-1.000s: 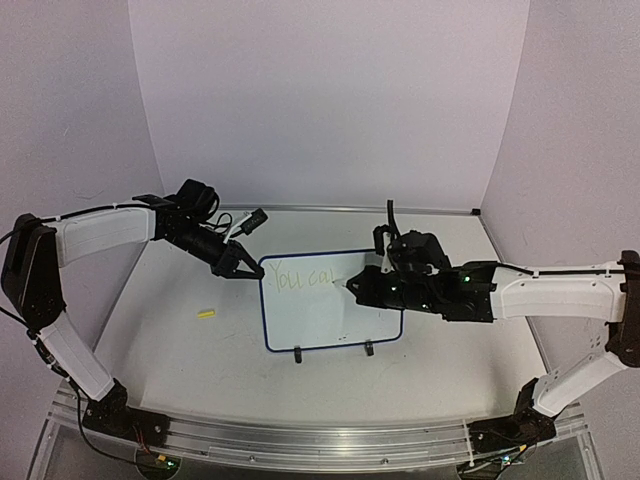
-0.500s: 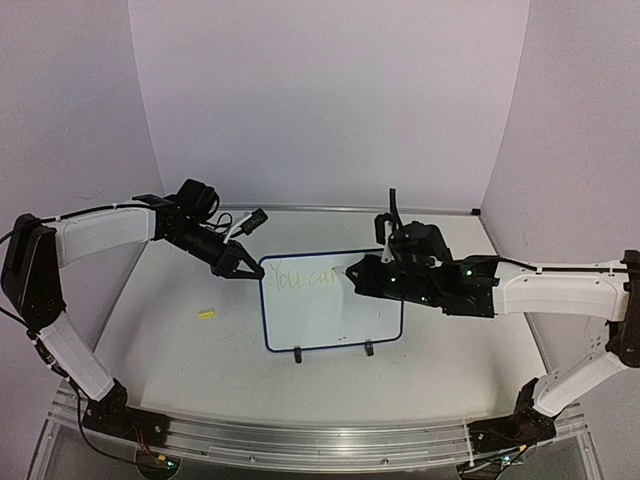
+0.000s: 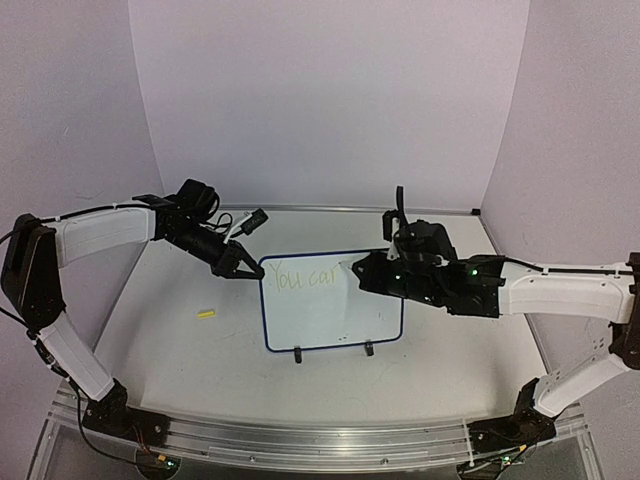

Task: Write a sentence on the whiteboard

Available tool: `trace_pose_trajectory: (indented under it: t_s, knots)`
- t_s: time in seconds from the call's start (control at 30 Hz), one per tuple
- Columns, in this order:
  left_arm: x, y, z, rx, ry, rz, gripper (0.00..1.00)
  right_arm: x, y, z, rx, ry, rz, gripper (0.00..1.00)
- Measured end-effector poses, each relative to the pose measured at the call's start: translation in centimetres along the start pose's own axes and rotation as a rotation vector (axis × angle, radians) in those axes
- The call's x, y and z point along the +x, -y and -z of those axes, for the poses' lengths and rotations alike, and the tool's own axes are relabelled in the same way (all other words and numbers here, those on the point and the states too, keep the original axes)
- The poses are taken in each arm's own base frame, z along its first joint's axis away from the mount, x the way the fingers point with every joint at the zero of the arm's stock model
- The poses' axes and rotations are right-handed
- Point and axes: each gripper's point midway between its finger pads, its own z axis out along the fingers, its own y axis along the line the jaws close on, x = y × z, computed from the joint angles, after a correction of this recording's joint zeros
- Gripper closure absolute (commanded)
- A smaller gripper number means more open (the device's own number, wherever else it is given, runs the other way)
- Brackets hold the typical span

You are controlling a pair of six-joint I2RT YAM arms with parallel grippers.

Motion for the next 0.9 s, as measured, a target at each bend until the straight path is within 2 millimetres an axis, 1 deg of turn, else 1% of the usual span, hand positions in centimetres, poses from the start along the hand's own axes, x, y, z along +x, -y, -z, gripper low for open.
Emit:
trace_pose_trajectory:
  t_s: [0.3,0.67,0.9]
  knots:
    - [0.0,0.0,0.0,-0.001,0.0,0.0,1.0,0.6,0.8,0.0,0.018,-0.011,-0.016,1.0]
    - [0.0,0.0,0.0,-0.003,-0.001,0.001,1.0,2.8,1.8,-0.2,0.027,-0.073,-0.038,1.0]
    - [0.0,0.0,0.0,-0.004,-0.002,0.002,1.0,2.9,1.9,-0.2,0.026,-0.078,-0.042,1.0]
